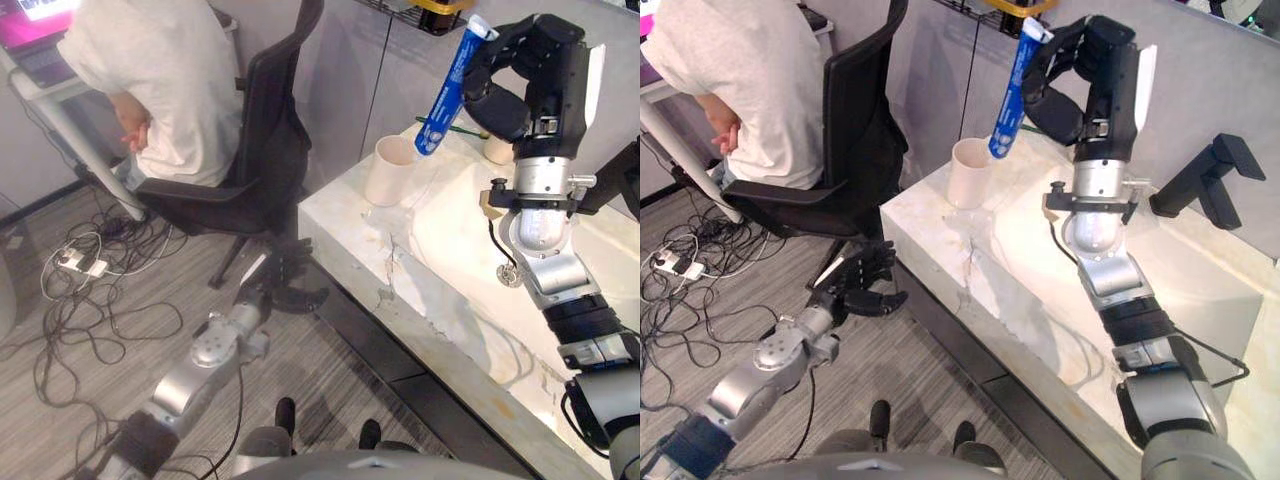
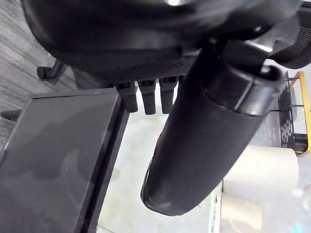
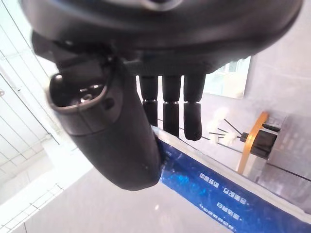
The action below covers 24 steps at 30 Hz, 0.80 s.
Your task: Organize the bathroom.
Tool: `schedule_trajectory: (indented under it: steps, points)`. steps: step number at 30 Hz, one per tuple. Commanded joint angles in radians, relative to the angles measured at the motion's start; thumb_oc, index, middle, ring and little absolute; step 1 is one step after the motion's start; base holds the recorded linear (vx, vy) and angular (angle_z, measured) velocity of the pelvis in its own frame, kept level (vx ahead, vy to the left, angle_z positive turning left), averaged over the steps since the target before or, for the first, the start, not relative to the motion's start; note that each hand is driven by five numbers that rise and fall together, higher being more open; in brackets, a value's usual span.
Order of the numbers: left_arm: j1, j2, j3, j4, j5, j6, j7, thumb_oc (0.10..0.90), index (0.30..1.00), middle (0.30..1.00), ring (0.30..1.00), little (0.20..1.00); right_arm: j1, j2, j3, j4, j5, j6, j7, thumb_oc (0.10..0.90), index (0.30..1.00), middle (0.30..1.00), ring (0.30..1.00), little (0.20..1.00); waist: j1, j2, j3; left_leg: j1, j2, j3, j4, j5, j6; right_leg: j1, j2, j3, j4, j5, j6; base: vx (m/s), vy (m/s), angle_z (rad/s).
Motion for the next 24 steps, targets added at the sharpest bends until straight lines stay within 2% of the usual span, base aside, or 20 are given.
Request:
schedule_trajectory:
  steps: [1,6,9,12,14,15,16,17,19,20,21,23,24]
  points:
    - [-0.018,-0.007,0.009,-0.075,-0.019,-0.079,-0.009,0.800,0.900,0.900,0.900,0.900,-0.085,-0.012,-0.065,0.040,0.020,-0.115,-0.027,0.400,0.300,0.300,0.300,0.300,0.045,0.019,-0.142,0.027,0.005,-0.002,-0.003,-0.104,-0.008,-0.027,0.012,-0.068,0.046,-0.040,0.056,0.09,0.013,0.02]
    - [0.010,-0.002,0.013,-0.082,-0.023,-0.088,-0.016,0.800,0.900,0.900,0.900,0.900,-0.088,-0.015,-0.075,0.033,-0.009,-0.126,-0.066,0.400,0.300,0.300,0.300,0.300,0.053,0.021,-0.140,0.031,0.002,-0.004,-0.003,-0.105,-0.003,-0.026,0.009,-0.073,0.062,-0.048,0.058,0.05,0.043,0.00]
    - [0.015,0.000,0.000,-0.086,-0.022,-0.099,-0.005,0.800,0.900,0.900,0.900,0.900,-0.092,-0.023,-0.083,0.001,-0.049,-0.145,-0.096,0.400,0.300,0.300,0.300,0.300,0.050,0.020,-0.138,0.035,-0.012,-0.011,0.002,-0.113,0.015,-0.035,0.005,-0.059,0.112,-0.066,0.061,0.01,0.105,0.01]
    - [0.006,0.003,-0.006,-0.078,-0.027,-0.114,-0.005,0.800,0.900,0.900,0.900,0.900,-0.098,-0.042,-0.088,-0.006,-0.056,-0.167,-0.094,0.400,0.300,0.300,0.300,0.300,0.039,0.019,-0.129,0.037,-0.033,-0.026,0.007,-0.114,0.037,-0.088,-0.011,-0.028,0.252,-0.031,0.079,-0.02,0.117,0.03]
    - [-0.002,0.004,-0.012,-0.077,-0.022,-0.116,-0.011,0.800,0.900,0.900,0.900,0.900,-0.097,-0.045,-0.095,-0.003,-0.055,-0.180,-0.094,0.400,0.300,0.300,0.300,0.300,0.034,0.030,-0.118,0.041,-0.036,-0.036,0.012,-0.116,0.045,-0.142,-0.027,-0.013,0.399,0.012,0.081,-0.02,0.102,-0.03]
    - [-0.011,0.006,-0.013,-0.076,-0.017,-0.117,-0.018,0.800,0.900,0.900,0.900,0.900,-0.099,-0.051,-0.102,0.005,-0.044,-0.190,-0.084,0.400,0.300,0.300,0.300,0.300,0.033,0.036,-0.111,0.042,-0.036,-0.038,0.017,-0.118,0.046,-0.175,-0.031,-0.002,0.474,0.011,0.077,0.00,0.084,-0.02]
    - [-0.014,0.004,-0.013,-0.075,-0.011,-0.115,-0.019,0.800,0.900,0.900,0.900,0.900,-0.101,-0.051,-0.106,0.013,-0.034,-0.194,-0.073,0.400,0.300,0.300,0.300,0.300,0.032,0.036,-0.107,0.045,-0.037,-0.039,0.019,-0.122,0.045,-0.189,-0.033,-0.004,0.482,0.017,0.075,0.03,0.027,-0.02]
    - [-0.021,0.000,-0.017,-0.074,-0.010,-0.109,-0.011,0.800,0.900,0.900,0.900,0.900,-0.109,-0.047,-0.109,0.029,-0.026,-0.194,-0.053,0.400,0.300,0.300,0.300,0.300,0.032,0.032,-0.103,0.052,-0.042,-0.041,0.019,-0.131,0.044,-0.209,-0.040,-0.012,0.458,0.027,0.073,0.08,-0.031,0.00]
    - [-0.028,-0.008,-0.020,-0.065,-0.024,-0.108,0.013,0.800,0.900,0.900,0.900,0.900,-0.138,-0.045,-0.085,0.045,-0.016,-0.168,-0.036,0.400,0.300,0.300,0.300,0.300,0.024,0.021,-0.099,0.074,-0.047,-0.054,0.015,-0.144,0.030,-0.216,-0.030,-0.034,0.314,0.019,0.073,0.12,-0.070,0.02]
    - [-0.028,-0.008,-0.020,-0.065,-0.024,-0.108,0.013,0.800,0.900,0.900,0.900,0.900,-0.138,-0.045,-0.085,0.045,-0.016,-0.168,-0.036,0.400,0.300,0.300,0.300,0.300,0.024,0.021,-0.099,0.074,-0.047,-0.054,0.015,-0.144,0.030,-0.216,-0.030,-0.034,0.314,0.019,0.073,0.21,-0.129,0.04]
    - [-0.020,-0.020,-0.013,-0.063,-0.020,-0.111,0.016,0.800,0.900,0.900,0.900,0.900,-0.135,-0.043,-0.074,0.028,-0.010,-0.138,-0.035,0.400,0.300,0.300,0.300,0.300,0.002,0.011,-0.095,0.109,-0.060,-0.077,0.007,-0.174,0.026,-0.249,-0.004,-0.028,0.146,0.072,0.091,0.19,-0.107,-0.02]
    - [-0.011,-0.023,-0.015,-0.044,-0.005,-0.129,0.006,0.800,0.900,0.900,0.900,0.900,-0.114,-0.028,-0.073,0.011,-0.011,-0.114,-0.036,0.400,0.300,0.300,0.300,0.300,-0.021,0.011,-0.085,0.137,-0.063,-0.106,0.004,-0.196,0.036,-0.295,0.015,0.010,0.147,0.102,0.092,0.21,-0.119,0.07]
    - [-0.011,-0.021,-0.015,-0.037,-0.007,-0.133,0.003,0.800,0.900,0.900,0.900,0.900,-0.109,-0.026,-0.075,0.016,-0.009,-0.115,-0.029,0.400,0.300,0.300,0.300,0.300,-0.019,0.010,-0.088,0.136,-0.060,-0.106,-0.001,-0.195,0.036,-0.286,0.017,-0.002,0.134,0.093,0.089,0.13,-0.121,0.47]
